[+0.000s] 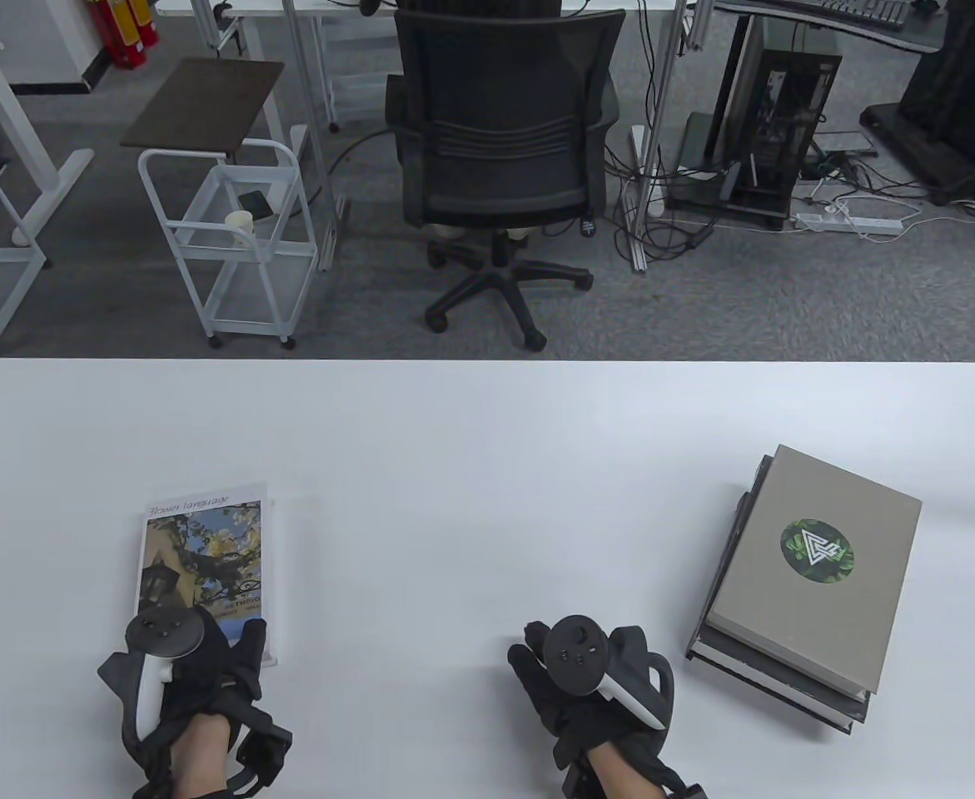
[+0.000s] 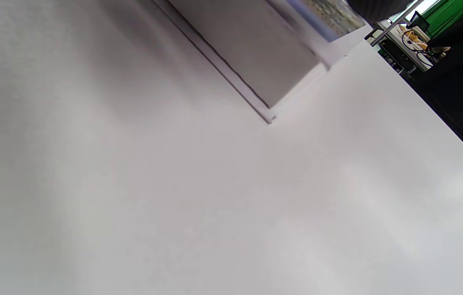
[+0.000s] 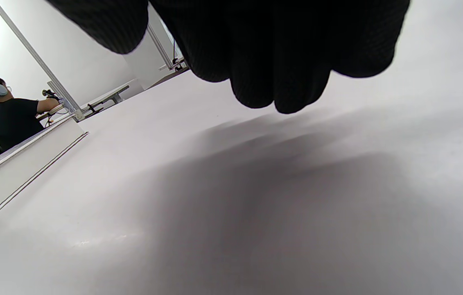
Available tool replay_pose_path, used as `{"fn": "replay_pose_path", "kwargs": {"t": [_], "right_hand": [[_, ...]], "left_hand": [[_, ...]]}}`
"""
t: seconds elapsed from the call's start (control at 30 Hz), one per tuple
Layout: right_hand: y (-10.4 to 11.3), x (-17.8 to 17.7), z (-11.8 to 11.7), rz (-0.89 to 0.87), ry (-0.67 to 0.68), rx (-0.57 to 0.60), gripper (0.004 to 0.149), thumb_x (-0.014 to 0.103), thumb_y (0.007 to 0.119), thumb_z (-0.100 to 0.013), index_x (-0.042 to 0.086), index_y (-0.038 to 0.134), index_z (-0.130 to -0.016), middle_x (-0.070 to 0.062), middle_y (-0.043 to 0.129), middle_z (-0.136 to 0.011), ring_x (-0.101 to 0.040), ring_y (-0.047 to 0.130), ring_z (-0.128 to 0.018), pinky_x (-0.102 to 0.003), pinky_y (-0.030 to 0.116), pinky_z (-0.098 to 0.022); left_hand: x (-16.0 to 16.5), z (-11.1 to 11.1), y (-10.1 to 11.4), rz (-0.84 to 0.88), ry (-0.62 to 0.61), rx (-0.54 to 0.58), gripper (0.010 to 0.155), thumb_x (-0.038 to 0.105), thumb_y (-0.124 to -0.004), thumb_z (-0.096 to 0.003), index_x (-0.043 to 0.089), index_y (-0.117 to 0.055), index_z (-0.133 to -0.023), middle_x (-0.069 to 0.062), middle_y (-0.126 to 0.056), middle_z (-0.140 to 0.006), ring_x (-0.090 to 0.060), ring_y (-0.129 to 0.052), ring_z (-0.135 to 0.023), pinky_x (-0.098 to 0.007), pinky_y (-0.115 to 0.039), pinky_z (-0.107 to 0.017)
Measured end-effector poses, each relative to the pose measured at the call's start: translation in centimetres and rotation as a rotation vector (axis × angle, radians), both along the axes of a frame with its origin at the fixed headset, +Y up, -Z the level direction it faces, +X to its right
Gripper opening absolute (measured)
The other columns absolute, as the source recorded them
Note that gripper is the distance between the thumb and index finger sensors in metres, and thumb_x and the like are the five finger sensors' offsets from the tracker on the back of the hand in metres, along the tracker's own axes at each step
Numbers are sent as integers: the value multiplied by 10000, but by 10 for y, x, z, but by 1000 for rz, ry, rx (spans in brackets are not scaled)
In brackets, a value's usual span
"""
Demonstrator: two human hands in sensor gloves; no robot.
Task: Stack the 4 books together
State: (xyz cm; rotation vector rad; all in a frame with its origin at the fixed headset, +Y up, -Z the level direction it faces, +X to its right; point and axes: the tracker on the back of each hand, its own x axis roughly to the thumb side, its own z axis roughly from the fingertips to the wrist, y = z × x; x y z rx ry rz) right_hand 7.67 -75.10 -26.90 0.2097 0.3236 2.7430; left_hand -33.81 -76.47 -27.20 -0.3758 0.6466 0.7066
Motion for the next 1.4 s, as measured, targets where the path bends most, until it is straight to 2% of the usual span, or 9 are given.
{"fn": "replay_pose_path", "kwargs": {"t": [0.4, 0.63, 0.8, 0.97, 1.27, 1.4], "right_hand": [[0, 2, -1, -9, -10, -23, 593, 518, 590, -660, 101, 670, -1074, -208, 806, -957, -414, 868, -746, -489, 783, -552], [0, 3, -2, -13, -10, -31, 595, 519, 589, -661, 99, 670, -1075, -208, 803, -960, -415, 867, -748, -489, 783, -552], [1, 3, -2, -14, -11, -32, 597, 520, 589, -661, 98, 669, -1076, -211, 803, -960, -417, 866, -748, -489, 783, -553], [1, 3, -2, -11, -12, -29, 598, 520, 589, -661, 96, 669, -1076, -211, 804, -959, -418, 867, -747, -490, 783, -552], [1, 5, -3, -14, -23, -35, 601, 517, 589, -662, 89, 669, -1076, -220, 804, -958, -423, 867, -746, -492, 785, -551], [1, 7, -4, -20, -38, -40, 602, 516, 589, -662, 87, 666, -1078, -222, 802, -959, -425, 867, -746, -495, 784, -551]], "left_hand": [[4, -2, -1, -80, -9, 5, 812, 629, -582, -493, 278, -173, -1101, -24, 43, -1094, -322, 84, -1026, -594, -26, -715], [23, -7, 0, -123, -87, 1, 816, 632, -572, -491, 267, -167, -1099, -45, 30, -1089, -338, 52, -1024, -595, -58, -724], [53, -13, 7, -185, -233, 30, 818, 622, -580, -485, 207, -252, -1109, -115, -74, -1098, -410, -89, -1008, -608, -139, -737], [93, -14, 8, -269, -416, -34, 817, 619, -553, -489, 204, -215, -1106, -136, -77, -1092, -430, -137, -995, -621, -178, -733], [165, -3, 5, -458, -690, -3, 843, 632, -542, -484, 168, -204, -1101, -214, -138, -1064, -473, -267, -939, -647, -293, -692], [188, 5, 6, -405, -790, 37, 850, 650, -534, -480, 179, -206, -1107, -228, -133, -1071, -482, -263, -936, -650, -299, -688]]}}
